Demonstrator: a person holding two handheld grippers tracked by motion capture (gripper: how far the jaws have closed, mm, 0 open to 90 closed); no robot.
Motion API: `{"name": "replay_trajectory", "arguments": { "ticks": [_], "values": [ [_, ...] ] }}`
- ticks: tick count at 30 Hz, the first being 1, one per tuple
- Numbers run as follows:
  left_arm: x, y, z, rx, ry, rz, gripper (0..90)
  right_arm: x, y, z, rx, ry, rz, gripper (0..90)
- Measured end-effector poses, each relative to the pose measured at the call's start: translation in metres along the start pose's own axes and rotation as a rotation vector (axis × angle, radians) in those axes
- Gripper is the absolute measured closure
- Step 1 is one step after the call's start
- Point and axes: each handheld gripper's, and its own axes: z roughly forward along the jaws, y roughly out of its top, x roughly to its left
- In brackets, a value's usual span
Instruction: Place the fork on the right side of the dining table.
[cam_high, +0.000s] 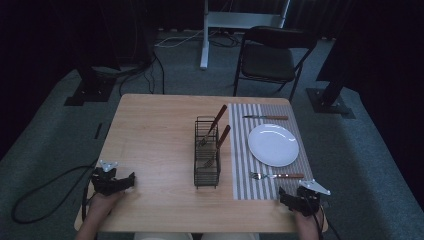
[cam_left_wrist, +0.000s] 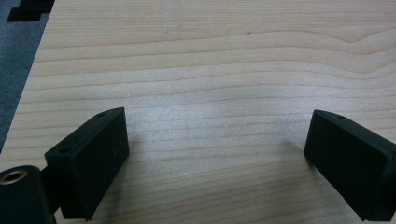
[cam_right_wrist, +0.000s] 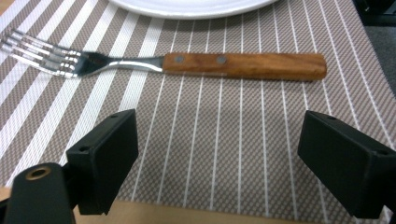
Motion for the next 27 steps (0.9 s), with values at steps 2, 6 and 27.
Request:
{"name": "replay_trajectory", "arguments": {
  "ticks": [2, 6, 27],
  "values": [
    [0.0, 0.0, 0.0, 0.0, 0.0, 0.0, 6.9, 0.001, -0.003, -0.002, -0.006, -0.02, -0.002, 12.0],
    [0.0, 0.0, 0.0, -0.001, 0.0, 0.0, 6.9, 0.004, -0.008, -0.007, -0.014, -0.076, -0.013, 12.0],
    [0.0, 0.0, 0.0, -0.001, 0.0, 0.001, 6.9, 0.001, -0.02, -0.006, -0.044, -0.096, 0.028, 11.8]
  ]
}}
